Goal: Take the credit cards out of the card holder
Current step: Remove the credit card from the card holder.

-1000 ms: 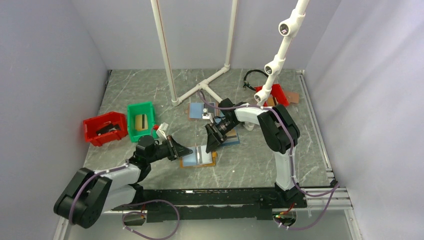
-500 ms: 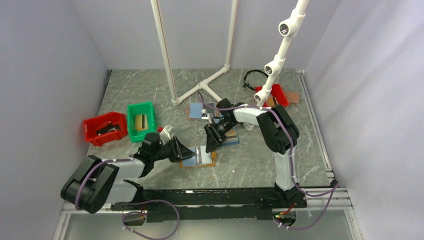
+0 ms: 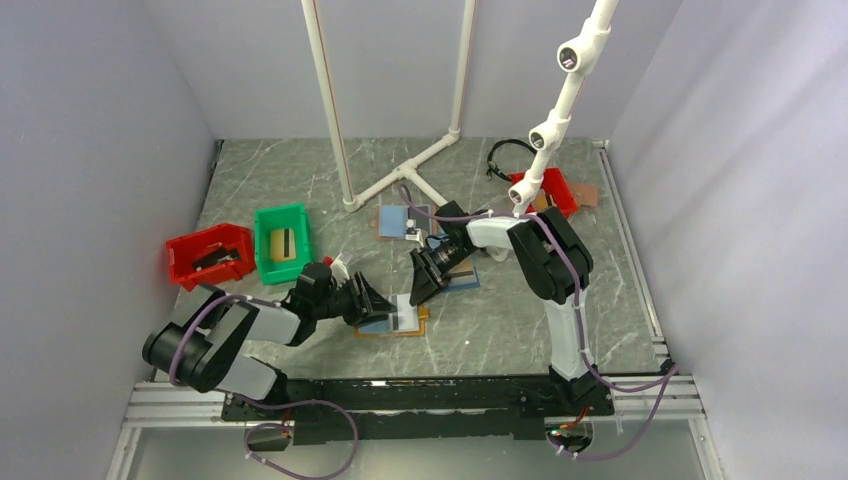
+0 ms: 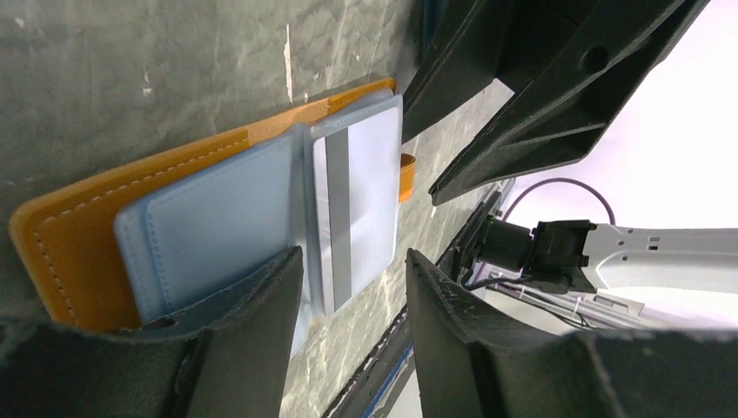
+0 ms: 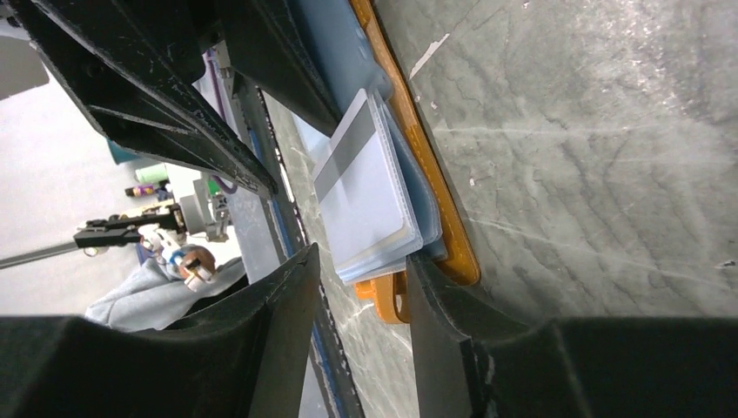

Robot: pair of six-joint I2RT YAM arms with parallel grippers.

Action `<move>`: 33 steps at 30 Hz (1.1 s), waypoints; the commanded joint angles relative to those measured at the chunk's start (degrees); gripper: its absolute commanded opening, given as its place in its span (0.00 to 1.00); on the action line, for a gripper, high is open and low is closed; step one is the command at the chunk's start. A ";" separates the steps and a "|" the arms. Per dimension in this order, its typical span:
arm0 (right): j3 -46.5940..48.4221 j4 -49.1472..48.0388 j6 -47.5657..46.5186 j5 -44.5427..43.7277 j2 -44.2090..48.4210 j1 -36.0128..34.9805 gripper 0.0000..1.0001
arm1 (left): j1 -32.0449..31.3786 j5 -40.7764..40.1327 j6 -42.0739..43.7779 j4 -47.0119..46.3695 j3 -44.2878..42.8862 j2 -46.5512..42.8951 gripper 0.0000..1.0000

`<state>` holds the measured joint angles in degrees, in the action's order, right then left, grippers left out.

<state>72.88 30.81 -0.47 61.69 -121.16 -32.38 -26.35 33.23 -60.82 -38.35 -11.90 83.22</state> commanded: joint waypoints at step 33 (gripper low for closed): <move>-4.70 -12.41 13.15 13.79 -3.23 0.91 0.00 | -1.55 3.87 -12.82 -41.36 1.27 25.03 0.44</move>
<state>68.88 23.05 10.74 70.59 -124.53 -30.92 -26.74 37.58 -73.30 -74.00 -10.74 107.02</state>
